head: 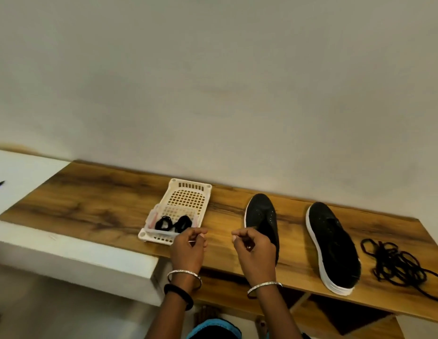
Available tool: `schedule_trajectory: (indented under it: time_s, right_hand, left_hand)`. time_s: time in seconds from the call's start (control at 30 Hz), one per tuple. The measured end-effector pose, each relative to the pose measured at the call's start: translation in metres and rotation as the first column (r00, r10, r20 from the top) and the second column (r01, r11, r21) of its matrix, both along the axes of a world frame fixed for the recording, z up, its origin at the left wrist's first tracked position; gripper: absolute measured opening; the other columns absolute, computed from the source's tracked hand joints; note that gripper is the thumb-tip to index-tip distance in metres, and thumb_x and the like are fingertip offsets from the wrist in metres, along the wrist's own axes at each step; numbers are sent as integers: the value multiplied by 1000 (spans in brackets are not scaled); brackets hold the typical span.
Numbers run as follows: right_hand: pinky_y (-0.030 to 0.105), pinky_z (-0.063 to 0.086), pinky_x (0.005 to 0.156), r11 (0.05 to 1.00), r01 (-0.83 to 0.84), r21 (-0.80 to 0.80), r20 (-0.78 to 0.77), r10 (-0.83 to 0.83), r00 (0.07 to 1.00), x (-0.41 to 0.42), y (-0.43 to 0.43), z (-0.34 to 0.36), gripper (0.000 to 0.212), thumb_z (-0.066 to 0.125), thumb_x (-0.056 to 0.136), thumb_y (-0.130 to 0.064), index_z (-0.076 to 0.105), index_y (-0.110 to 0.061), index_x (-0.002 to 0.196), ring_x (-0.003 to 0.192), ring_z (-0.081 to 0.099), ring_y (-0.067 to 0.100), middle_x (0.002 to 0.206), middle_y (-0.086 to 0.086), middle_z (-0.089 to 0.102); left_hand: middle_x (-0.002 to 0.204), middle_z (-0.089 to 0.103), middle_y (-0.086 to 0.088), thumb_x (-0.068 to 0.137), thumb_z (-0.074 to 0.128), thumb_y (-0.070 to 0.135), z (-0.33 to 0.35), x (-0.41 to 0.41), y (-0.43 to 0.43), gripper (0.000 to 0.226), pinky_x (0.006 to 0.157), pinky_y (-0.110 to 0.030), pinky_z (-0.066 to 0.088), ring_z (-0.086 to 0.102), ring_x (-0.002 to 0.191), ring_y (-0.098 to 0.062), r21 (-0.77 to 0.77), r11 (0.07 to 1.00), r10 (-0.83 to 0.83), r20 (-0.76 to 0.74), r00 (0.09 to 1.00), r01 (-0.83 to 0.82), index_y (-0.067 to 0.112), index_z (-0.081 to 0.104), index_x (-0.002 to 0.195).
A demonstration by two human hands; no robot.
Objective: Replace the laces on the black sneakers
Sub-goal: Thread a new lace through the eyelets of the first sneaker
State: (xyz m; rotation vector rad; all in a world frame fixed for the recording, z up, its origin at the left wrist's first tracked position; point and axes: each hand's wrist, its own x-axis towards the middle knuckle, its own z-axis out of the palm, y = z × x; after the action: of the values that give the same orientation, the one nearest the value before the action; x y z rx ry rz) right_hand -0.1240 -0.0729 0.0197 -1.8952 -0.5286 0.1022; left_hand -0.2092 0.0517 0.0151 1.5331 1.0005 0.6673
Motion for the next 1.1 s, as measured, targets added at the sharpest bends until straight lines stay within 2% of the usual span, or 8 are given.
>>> schedule_trajectory:
  time_s: [0.1, 0.2, 0.33, 0.5, 0.57, 0.73, 0.9, 1.1]
  right_hand:
    - [16, 53, 66, 998, -66, -22, -13, 66, 998, -2, 34, -5, 13, 73, 88, -14, 76, -27, 85, 77, 67, 0, 77, -15, 71]
    - [17, 53, 68, 989, -140, -47, -44, 138, 989, 1, 60, -10, 17, 73, 88, -13, 75, -30, 84, 79, 67, -1, 78, -17, 72]
    - [9, 47, 64, 978, -188, -88, -45, 185, 982, 9, 82, -18, 17, 72, 88, -12, 75, -28, 84, 80, 65, -4, 78, -17, 72]
    - [7, 47, 65, 968, -219, -126, -77, 210, 975, 19, 99, -34, 17, 72, 88, -11, 76, -28, 86, 81, 64, -6, 80, -17, 72]
    - [8, 47, 66, 967, -221, -128, -82, 212, 974, 22, 103, -42, 22, 72, 87, -10, 75, -32, 84, 80, 65, -5, 78, -17, 72]
    - [10, 47, 65, 974, -206, -95, -145, 192, 971, 27, 101, -60, 20, 72, 87, -11, 76, -31, 83, 80, 66, -3, 78, -15, 73]
    - [17, 52, 67, 988, -149, -29, -209, 140, 968, 28, 86, -71, 18, 74, 87, -10, 76, -28, 85, 76, 67, 3, 78, -16, 73]
    - [34, 60, 73, 994, -28, 109, -273, 58, 960, 30, 60, -47, 17, 74, 88, -9, 77, -25, 87, 77, 69, 13, 79, -4, 75]
  left_hand:
    - [93, 75, -5, 90, 67, 9, -10, -3, 37, 17, 82, -38, 58, 71, 86, -24, 144, 989, 53, -132, 990, -33, 24, 75, 88]
    - [102, 75, -11, 93, 64, 10, -13, 0, 66, 14, 79, -26, 48, 68, 98, -29, 270, 962, 115, -287, 951, -35, 8, 77, 100]
    - [99, 75, -12, 93, 64, 18, -26, 15, 97, 19, 78, -31, 51, 68, 94, -28, 373, 923, 96, -457, 884, 93, 6, 77, 100]
    - [121, 62, -6, 93, 60, 49, -40, 41, 118, 37, 89, -34, 51, 62, 108, -23, 415, 843, 124, -769, 627, 343, 18, 71, 110]
    - [121, 59, -4, 94, 57, 51, -45, 47, 120, 38, 87, -34, 51, 60, 111, -23, 409, 829, 152, -821, 550, 381, 18, 68, 109]
    - [109, 67, -1, 96, 59, 37, -53, 59, 122, 22, 78, -34, 55, 63, 106, -21, 444, 820, 230, -834, 501, 362, 20, 70, 103]
    - [114, 66, -2, 97, 60, 33, -51, 61, 120, 21, 80, -34, 54, 61, 110, -21, 504, 816, 289, -780, 555, 283, 17, 71, 105]
    - [115, 67, -6, 91, 69, 29, -16, 52, 97, 20, 83, -42, 54, 56, 109, -27, 605, 789, 287, -512, 809, 103, 17, 77, 105]
